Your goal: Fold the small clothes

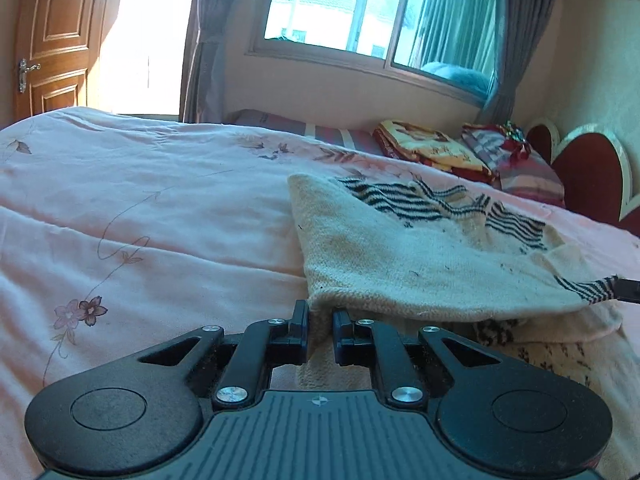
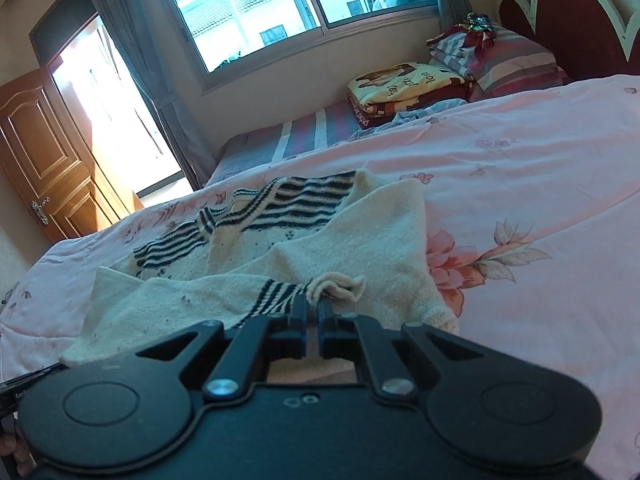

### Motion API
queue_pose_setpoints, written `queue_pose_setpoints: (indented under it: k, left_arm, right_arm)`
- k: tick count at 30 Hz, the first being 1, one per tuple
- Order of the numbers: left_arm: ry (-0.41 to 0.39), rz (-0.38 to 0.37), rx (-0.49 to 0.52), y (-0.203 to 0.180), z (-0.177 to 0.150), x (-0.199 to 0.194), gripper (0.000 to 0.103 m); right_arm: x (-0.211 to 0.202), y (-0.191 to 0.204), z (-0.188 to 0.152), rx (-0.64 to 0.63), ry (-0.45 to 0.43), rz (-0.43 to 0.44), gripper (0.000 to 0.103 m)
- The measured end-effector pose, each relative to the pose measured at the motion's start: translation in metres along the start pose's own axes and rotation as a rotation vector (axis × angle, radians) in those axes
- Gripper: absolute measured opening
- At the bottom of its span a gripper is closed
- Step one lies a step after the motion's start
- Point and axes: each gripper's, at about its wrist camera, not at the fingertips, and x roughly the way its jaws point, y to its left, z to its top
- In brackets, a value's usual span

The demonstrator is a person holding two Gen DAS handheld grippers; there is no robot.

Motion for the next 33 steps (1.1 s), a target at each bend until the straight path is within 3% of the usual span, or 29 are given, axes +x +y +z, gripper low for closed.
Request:
queue_pose_setpoints:
  k: [3,7,12,14,16,18,19,20,21,26,27,28,29,30,33]
  left_arm:
    - [0.050,0.004,-0.034,0.007,-0.007,0.008,0.012]
    - [0.070,-0.019,-0.066,0.015,-0.010,0.004,0.012]
    - [-0.063,-0.027,-0.061,0.016,0.000,-0.034,0.012]
    - [-0.103,-0.065,-0.080,0.010,0.010,-0.039,0.012]
    - [-0.094,-0.111,-0.064,0.000,0.016,-0.031,0.012]
    - [-0.028,-0.126,-0.034,-0.012,0.016,-0.011,0.012]
    - [0.009,-0.107,-0.016,-0.014,0.012,0.000,0.012]
    - [0.076,-0.041,0.030,-0.017,0.004,0.013,0.012]
    - [0.088,-0.010,0.051,-0.014,-0.004,0.020,0.011]
    - [0.021,-0.019,0.033,-0.013,0.008,0.003,0.013]
    - [-0.007,-0.031,0.034,-0.014,0.015,0.001,0.018]
    - [-0.042,-0.043,0.041,-0.017,0.025,0.003,0.039]
    - [-0.072,-0.045,0.048,-0.020,0.035,0.007,0.072]
    - [-0.095,-0.050,0.060,-0.025,0.043,0.013,0.081]
    - [-0.098,-0.065,0.117,-0.037,0.061,0.037,0.080]
  right_arm:
    - [0.001,0.001,0.000,-0.017,-0.016,0.030,0.006]
    - [0.022,-0.007,-0.013,-0.004,0.094,0.006,0.007]
    - [0.012,-0.013,-0.019,0.040,0.076,0.045,0.023]
    - [0.011,-0.017,-0.018,0.076,0.068,0.059,0.023]
    - [0.014,-0.020,-0.018,0.104,0.075,0.059,0.023]
    - [0.015,-0.021,-0.017,0.113,0.073,0.051,0.023]
    - [0.014,-0.020,-0.017,0.111,0.071,0.048,0.023]
    - [0.014,-0.019,-0.017,0.103,0.069,0.039,0.023]
    - [0.013,-0.018,-0.017,0.094,0.071,0.032,0.023]
    - [0.011,-0.026,-0.015,0.090,0.058,0.024,0.023]
    - [0.012,-0.029,-0.014,0.103,0.057,0.027,0.024]
    - [0.013,-0.032,-0.013,0.116,0.057,0.032,0.024]
    - [0.014,-0.035,-0.013,0.127,0.056,0.035,0.024]
    - [0.016,-0.037,-0.012,0.140,0.056,0.040,0.024]
    - [0.023,-0.040,-0.010,0.160,0.062,0.052,0.024]
